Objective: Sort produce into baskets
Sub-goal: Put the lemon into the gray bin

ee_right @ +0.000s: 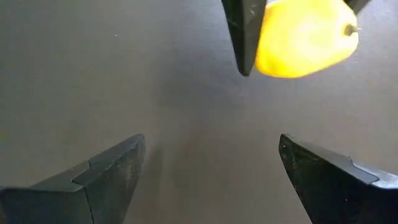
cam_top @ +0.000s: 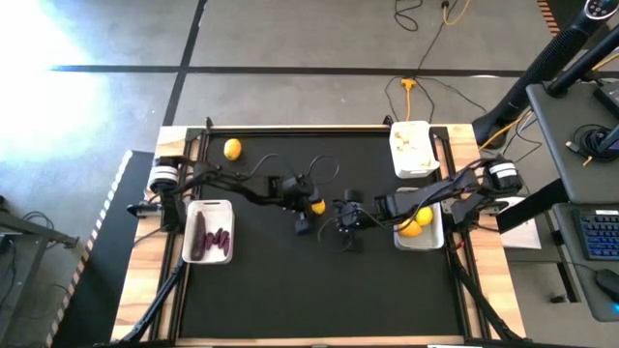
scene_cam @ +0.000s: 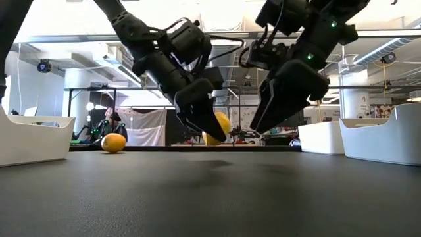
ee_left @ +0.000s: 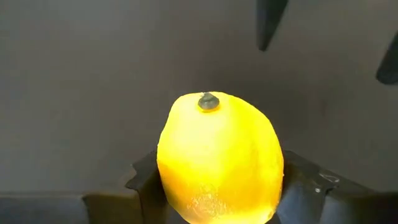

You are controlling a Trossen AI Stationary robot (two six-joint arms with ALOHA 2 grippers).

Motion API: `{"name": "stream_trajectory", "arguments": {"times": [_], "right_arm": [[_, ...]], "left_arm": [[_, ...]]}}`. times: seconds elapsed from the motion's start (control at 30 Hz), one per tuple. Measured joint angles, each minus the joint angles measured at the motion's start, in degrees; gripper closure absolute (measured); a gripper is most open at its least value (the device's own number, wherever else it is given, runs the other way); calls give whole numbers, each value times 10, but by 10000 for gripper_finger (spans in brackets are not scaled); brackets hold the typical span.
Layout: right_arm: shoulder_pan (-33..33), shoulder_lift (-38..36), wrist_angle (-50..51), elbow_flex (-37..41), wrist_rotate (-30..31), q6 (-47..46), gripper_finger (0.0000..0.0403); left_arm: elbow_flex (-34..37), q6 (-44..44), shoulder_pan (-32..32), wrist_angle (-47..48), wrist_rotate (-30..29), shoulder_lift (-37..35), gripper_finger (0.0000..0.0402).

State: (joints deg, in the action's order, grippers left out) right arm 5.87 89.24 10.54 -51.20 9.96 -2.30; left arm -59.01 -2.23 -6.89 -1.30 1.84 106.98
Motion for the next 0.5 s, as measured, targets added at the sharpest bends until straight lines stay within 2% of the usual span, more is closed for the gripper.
{"name": "stream_trajectory", "arguments": {"times": [0.37,0.5], "right_arm": [[-26,20,-47,0,7,26,39],[-42,25,-65,0,6,52,39]], "left_arm": [[14,-5,12,-47,22,24,112],[17,-12,12,-41,22,19,98]]}}
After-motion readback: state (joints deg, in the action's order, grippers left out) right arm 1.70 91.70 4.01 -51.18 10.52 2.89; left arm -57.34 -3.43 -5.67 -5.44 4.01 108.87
